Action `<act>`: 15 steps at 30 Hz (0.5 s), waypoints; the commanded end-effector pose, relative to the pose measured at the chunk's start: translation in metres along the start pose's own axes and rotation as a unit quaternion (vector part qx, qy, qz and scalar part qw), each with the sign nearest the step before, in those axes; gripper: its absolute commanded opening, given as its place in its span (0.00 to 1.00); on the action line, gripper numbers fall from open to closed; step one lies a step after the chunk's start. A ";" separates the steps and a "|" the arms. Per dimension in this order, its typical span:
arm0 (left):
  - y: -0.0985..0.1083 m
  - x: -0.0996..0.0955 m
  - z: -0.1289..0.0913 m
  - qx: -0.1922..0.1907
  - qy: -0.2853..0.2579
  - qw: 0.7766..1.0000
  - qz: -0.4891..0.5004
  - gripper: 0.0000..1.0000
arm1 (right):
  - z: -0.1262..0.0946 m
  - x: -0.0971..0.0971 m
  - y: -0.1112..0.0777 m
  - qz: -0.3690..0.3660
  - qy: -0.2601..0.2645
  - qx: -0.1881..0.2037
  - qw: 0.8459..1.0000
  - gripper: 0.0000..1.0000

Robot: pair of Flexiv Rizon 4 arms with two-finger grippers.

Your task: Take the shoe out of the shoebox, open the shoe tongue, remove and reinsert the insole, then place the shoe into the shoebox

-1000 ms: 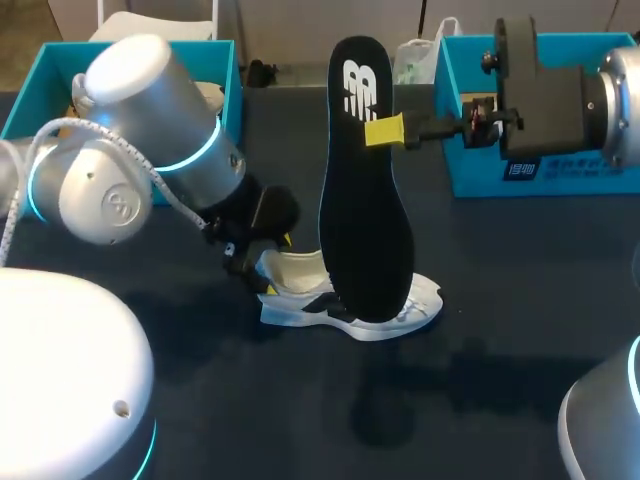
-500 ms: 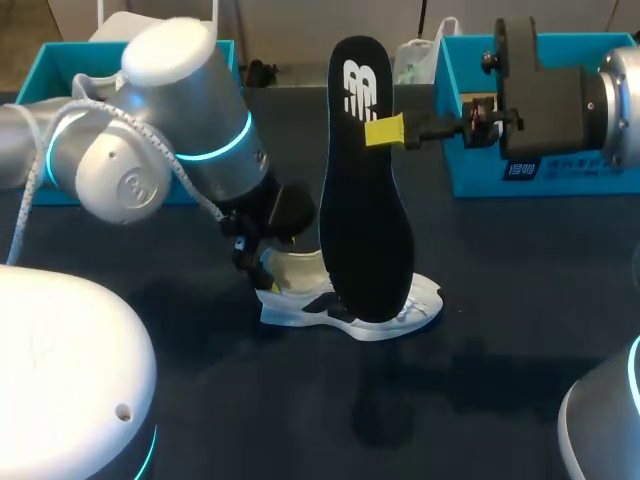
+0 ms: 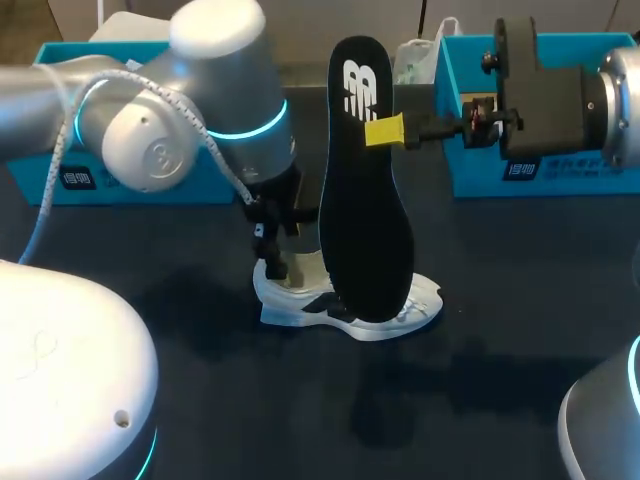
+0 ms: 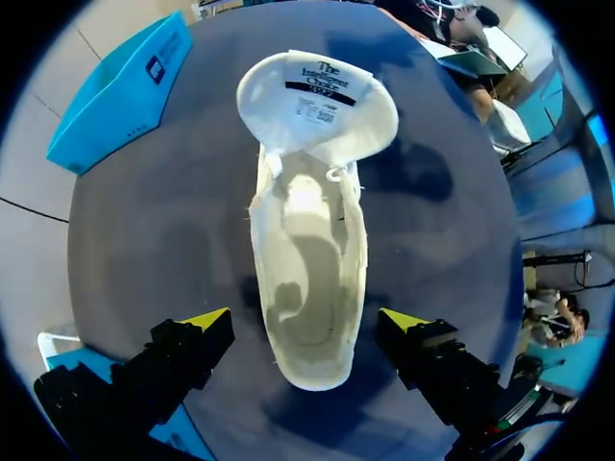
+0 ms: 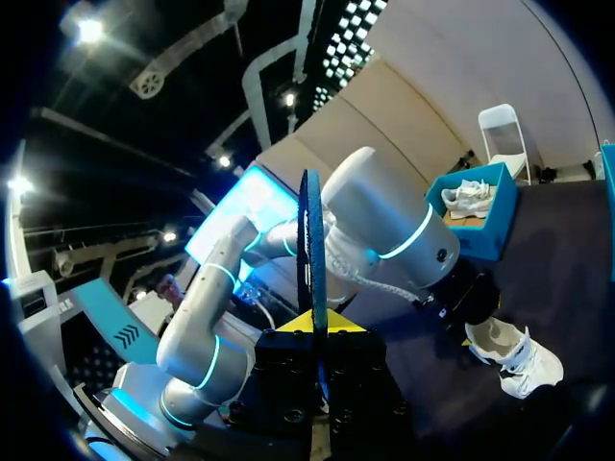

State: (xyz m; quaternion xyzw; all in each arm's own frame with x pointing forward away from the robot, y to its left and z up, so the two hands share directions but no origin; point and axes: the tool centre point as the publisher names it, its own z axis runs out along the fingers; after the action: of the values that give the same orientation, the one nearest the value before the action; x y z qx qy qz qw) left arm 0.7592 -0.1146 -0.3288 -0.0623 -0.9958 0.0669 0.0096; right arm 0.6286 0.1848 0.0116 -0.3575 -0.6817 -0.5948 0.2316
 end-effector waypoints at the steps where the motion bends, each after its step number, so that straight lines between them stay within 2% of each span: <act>1: -0.002 -0.003 -0.002 -0.015 0.001 1.000 -0.006 1.00 | 0.003 0.000 0.000 0.001 -0.001 0.000 1.000 0.00; 4: -0.001 -0.002 0.000 -0.025 -0.005 1.000 -0.008 1.00 | 0.003 0.000 0.000 0.001 -0.001 0.000 1.000 0.00; 15: -0.001 -0.002 0.000 -0.025 -0.005 1.000 -0.008 1.00 | 0.003 0.000 0.000 0.001 -0.001 0.000 1.000 0.00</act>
State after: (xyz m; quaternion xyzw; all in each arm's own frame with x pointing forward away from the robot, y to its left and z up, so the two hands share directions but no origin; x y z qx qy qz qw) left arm 0.7610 -0.1149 -0.3283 -0.0544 -0.9976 0.0431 0.0034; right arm 0.6285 0.1848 0.0116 -0.3575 -0.6817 -0.5948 0.2316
